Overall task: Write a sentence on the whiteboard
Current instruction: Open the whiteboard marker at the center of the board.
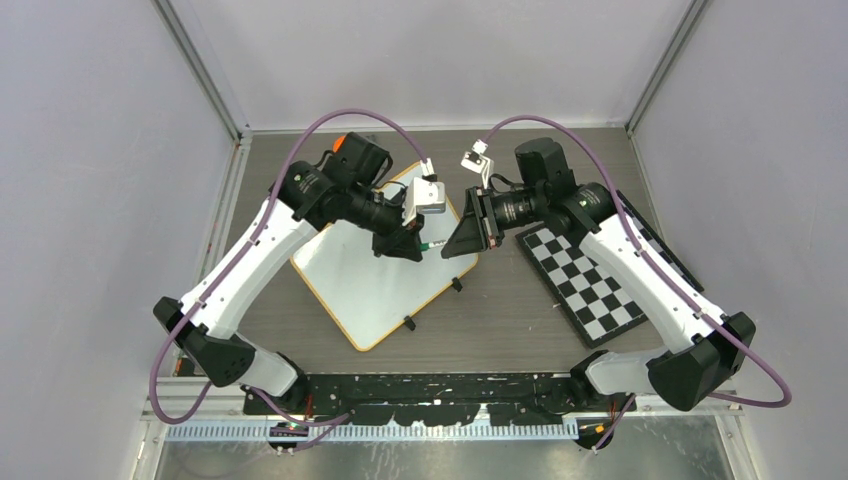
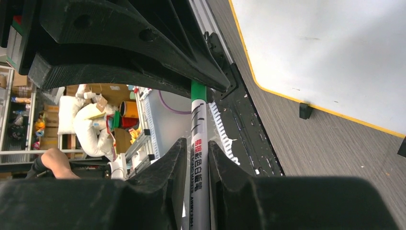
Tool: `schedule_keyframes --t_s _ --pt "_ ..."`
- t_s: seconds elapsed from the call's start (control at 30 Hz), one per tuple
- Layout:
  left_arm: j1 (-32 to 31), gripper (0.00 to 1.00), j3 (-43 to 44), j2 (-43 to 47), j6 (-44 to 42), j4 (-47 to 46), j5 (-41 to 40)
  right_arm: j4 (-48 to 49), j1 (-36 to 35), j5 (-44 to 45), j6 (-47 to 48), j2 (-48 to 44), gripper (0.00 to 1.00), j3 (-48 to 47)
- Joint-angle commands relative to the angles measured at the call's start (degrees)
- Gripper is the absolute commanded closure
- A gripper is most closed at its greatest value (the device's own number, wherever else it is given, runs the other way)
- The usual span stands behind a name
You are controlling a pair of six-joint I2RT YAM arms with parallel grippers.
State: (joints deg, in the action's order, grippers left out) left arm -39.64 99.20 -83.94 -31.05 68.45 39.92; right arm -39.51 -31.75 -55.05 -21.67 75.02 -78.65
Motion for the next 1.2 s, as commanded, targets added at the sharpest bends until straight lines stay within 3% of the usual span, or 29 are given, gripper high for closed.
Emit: schedule_keyframes --t_s 0.0,0.23,0.43,0.6,0.63,0.73,0.9,1.17 --pt "-0.79 1.0 2.23 -0.36 1.64 -3.12 1.21 2.06 -0.73 -0.66 -1.13 -0.41 0.76 -2.77" --pt "-0.8 1.0 1.12 0.54 2.19 -3.6 0.84 2.15 -0.69 -0.47 -0.85 -0.73 1.0 -2.72" --pt "0.84 0.57 0.12 2.88 1.55 -3.1 -0.27 0.95 -0.04 0.22 0.7 -1.47 1.0 -1.82" --pt "1.23 0.53 -0.89 3.24 2.73 -4.14 1.47 0.83 -0.1 -0.4 1.1 -1.18 1.0 -1.76" --pt "1.23 0.55 -0.89 3.03 2.82 -4.19 1.87 0.83 -0.13 -0.75 1.19 -1.12 1.0 -1.77" --pt "1.27 0.76 -0.93 2.66 2.8 -4.11 2.05 0.76 -0.09 -0.85 1.51 -1.38 1.0 -1.62" --pt "3.39 1.0 -1.99 3.08 2.22 -3.13 2.53 -0.24 1.17 -0.47 2.27 -2.43 1.0 -1.37" --pt "8.33 1.0 -6.34 6.71 0.69 -2.39 3.09 -4.48 9.75 -2.23 5.79 -3.53 1.0 -2.66"
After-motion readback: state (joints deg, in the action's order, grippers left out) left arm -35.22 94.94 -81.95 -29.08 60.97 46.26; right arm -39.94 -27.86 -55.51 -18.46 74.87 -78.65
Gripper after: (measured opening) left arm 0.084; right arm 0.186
